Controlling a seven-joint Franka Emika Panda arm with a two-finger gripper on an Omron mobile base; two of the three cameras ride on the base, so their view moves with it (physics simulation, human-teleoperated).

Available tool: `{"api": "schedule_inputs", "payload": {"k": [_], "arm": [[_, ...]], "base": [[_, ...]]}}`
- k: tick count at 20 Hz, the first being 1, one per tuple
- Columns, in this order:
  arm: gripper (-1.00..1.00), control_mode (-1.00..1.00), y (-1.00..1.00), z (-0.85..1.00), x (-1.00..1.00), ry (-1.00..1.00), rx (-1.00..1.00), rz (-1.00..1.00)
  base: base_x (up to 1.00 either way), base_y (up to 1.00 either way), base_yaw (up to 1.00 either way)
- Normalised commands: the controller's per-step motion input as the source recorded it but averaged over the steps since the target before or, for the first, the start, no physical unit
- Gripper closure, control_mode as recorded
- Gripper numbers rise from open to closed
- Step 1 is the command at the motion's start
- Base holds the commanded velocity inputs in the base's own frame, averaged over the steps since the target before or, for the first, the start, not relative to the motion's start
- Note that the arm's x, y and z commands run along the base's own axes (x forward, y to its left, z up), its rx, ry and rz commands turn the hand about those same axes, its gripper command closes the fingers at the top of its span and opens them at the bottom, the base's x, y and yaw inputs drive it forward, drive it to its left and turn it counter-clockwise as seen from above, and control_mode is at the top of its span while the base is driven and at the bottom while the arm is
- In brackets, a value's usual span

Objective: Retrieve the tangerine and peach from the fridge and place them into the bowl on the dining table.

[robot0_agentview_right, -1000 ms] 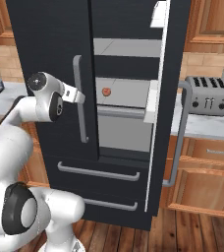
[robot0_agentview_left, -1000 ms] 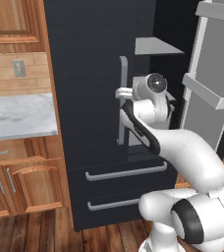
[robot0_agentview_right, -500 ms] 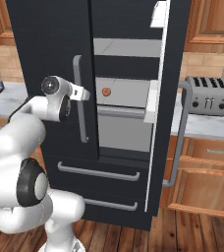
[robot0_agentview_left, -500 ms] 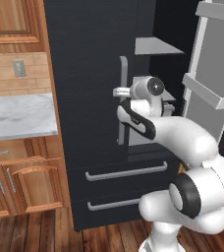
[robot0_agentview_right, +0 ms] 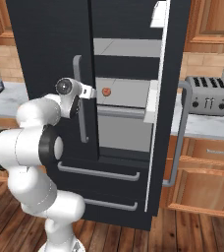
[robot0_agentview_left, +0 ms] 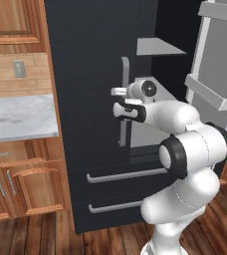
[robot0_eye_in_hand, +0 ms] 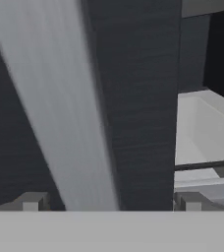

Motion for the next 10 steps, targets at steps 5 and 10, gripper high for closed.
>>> {"api": "schedule_inputs", "payload": {"k": [5, 10], "arm": [[-1.00, -1.00, 0.00, -0.11, 0.93, 0.01, 0.00, 0.00], [-1.00, -1.00, 0.08, -0.34, 0.85, 0.00, 0.00, 0.00]], "base": [[0.00, 0.00, 0.00], [0.00, 0.00, 0.00]]}}
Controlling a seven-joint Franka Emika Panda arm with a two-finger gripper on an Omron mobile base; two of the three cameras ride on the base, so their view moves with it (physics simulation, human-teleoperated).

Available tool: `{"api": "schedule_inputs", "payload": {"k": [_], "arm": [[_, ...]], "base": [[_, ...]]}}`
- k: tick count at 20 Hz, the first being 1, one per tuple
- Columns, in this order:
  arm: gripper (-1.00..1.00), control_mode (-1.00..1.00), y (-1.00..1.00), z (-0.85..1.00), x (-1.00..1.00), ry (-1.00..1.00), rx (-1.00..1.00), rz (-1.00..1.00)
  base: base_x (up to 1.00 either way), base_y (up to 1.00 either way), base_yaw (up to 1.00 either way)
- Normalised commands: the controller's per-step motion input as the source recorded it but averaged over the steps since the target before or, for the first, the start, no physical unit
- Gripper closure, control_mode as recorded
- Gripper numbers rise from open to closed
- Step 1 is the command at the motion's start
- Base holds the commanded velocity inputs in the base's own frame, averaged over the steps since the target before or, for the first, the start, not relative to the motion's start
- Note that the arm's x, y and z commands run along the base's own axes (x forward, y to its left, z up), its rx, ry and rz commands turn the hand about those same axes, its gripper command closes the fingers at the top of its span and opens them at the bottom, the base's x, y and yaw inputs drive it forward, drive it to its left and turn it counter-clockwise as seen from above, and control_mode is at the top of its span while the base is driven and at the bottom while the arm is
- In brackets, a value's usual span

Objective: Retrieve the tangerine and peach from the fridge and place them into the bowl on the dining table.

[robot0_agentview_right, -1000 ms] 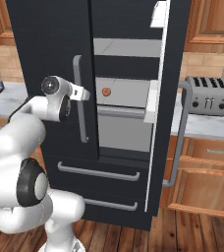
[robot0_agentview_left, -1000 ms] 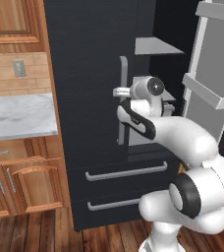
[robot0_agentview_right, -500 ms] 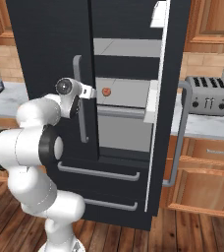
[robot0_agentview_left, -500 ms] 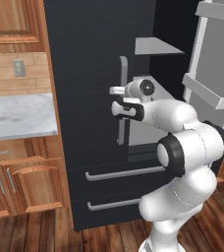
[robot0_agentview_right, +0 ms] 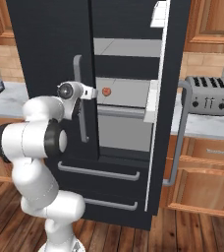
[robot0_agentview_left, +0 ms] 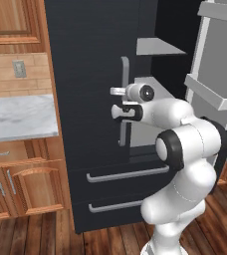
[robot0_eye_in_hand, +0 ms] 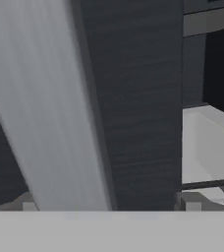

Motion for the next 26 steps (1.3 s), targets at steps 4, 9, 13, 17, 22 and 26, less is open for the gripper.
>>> {"api": "schedule_inputs", "payload": {"k": [4, 9, 13, 17, 22, 26], "arm": [[1.00, -1.00, 0.17, -0.05, 0.81, 0.13, 0.00, -0.03], [1.00, -1.00, 0.15, 0.53, 0.08, 0.46, 0.00, -0.03], [1.00, -1.00, 0.38, 0.58, -0.04, 0.64, 0.00, -0.06], [1.00, -1.00, 0.17, 0.74, -0.42, 0.79, 0.03, -0.06], [1.00, -1.00, 0.68, 0.21, -0.75, 0.59, 0.02, -0.03], [1.00, -1.00, 0.94, 0.01, -1.00, 0.34, 0.03, -0.03]], "base": [[0.00, 0.00, 0.00], [0.00, 0.00, 0.00], [0.00, 0.00, 0.00], [0.00, 0.00, 0.00], [0.00, 0.00, 0.00], [0.00, 0.00, 0.00]]}}
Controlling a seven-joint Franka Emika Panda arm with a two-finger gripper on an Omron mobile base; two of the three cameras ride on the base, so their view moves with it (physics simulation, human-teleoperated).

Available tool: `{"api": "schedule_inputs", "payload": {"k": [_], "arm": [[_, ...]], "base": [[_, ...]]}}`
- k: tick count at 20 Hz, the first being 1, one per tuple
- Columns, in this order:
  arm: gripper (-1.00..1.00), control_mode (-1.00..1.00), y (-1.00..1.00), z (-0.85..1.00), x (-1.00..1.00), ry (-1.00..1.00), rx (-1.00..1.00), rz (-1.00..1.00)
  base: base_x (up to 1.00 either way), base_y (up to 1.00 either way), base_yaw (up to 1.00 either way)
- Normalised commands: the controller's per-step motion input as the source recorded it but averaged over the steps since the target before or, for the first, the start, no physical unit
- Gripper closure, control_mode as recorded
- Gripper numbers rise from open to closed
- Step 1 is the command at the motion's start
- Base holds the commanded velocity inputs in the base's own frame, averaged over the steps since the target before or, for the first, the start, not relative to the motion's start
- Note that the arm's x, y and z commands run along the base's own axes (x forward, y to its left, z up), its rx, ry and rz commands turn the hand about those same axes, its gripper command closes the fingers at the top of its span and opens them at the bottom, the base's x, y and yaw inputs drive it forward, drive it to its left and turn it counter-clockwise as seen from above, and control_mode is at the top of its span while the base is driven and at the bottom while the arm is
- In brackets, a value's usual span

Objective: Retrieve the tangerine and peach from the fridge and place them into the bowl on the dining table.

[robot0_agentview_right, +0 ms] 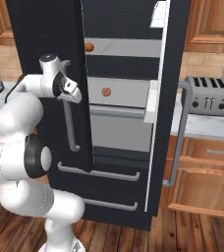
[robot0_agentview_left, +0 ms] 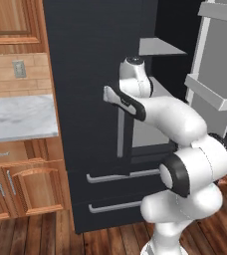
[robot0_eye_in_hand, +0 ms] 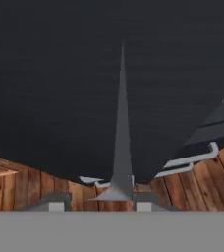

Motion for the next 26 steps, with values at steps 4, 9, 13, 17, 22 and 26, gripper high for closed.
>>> {"api": "schedule_inputs", "payload": {"k": [4, 9, 13, 17, 22, 26], "arm": [[1.00, -1.00, 0.93, 0.00, -1.00, 0.08, 0.03, -0.05], [1.00, -1.00, 1.00, -0.08, -0.99, -0.08, -0.10, -0.07], [1.00, -1.00, 1.00, 0.00, -0.94, -0.29, -0.20, -0.11], [1.00, -1.00, 0.91, 0.36, -0.98, -0.13, -0.10, -0.08], [-1.00, -1.00, 0.30, 0.93, -0.59, 0.02, 0.00, -0.09], [-1.00, -1.00, -0.22, 1.00, -0.37, 0.12, 0.05, -0.16]], "base": [[0.00, 0.00, 0.00], [0.00, 0.00, 0.00], [0.00, 0.00, 0.00], [0.00, 0.00, 0.00], [0.00, 0.00, 0.00], [0.00, 0.00, 0.00]]}}
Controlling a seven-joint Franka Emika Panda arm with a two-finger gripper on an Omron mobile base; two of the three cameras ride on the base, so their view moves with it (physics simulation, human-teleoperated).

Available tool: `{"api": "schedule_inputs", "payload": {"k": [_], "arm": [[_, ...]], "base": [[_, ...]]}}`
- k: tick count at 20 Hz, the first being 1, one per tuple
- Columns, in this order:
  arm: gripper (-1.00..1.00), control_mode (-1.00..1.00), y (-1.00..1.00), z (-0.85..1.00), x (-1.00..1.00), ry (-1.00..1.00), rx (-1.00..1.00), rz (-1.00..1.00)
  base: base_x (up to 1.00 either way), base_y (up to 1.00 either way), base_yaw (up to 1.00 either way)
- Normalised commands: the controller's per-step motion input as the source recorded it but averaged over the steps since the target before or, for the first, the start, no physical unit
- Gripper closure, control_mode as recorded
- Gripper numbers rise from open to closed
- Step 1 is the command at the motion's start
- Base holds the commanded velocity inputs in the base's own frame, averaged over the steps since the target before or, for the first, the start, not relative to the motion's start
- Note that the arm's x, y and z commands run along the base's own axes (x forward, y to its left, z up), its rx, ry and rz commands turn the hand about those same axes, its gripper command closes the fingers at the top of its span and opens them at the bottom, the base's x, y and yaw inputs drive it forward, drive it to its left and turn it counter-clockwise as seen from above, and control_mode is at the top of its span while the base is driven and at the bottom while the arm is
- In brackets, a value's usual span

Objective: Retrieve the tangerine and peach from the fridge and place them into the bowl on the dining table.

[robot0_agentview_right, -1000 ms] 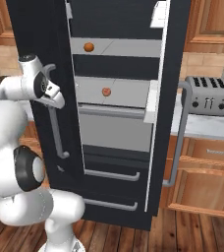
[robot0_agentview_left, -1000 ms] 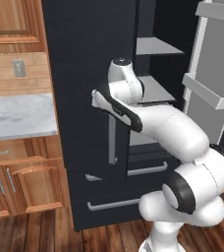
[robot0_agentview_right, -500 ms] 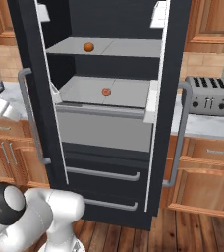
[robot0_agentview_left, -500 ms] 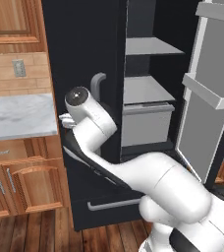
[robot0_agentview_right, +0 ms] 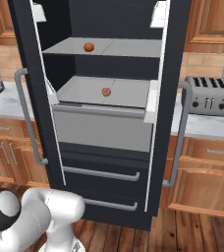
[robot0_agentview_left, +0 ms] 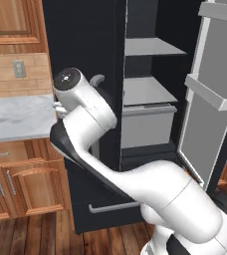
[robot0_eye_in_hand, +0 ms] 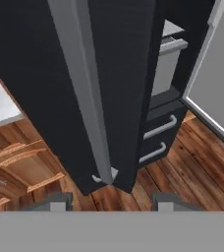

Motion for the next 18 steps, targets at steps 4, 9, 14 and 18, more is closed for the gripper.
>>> {"api": "schedule_inputs", "payload": {"k": [4, 9, 14, 18], "arm": [[-1.00, -1.00, -0.68, 0.29, -0.50, 0.02, 0.34, -0.24], [-1.00, -1.00, -0.77, 0.00, -0.41, -0.06, 0.60, -0.22], [-1.00, -1.00, -0.84, -0.15, -0.69, -0.28, 0.61, 0.00], [-1.00, -1.00, -0.87, 0.11, -0.26, -0.30, 0.36, 0.11]], "base": [[0.00, 0.00, 0.00], [0.00, 0.00, 0.00], [0.00, 0.00, 0.00], [0.00, 0.00, 0.00]]}}
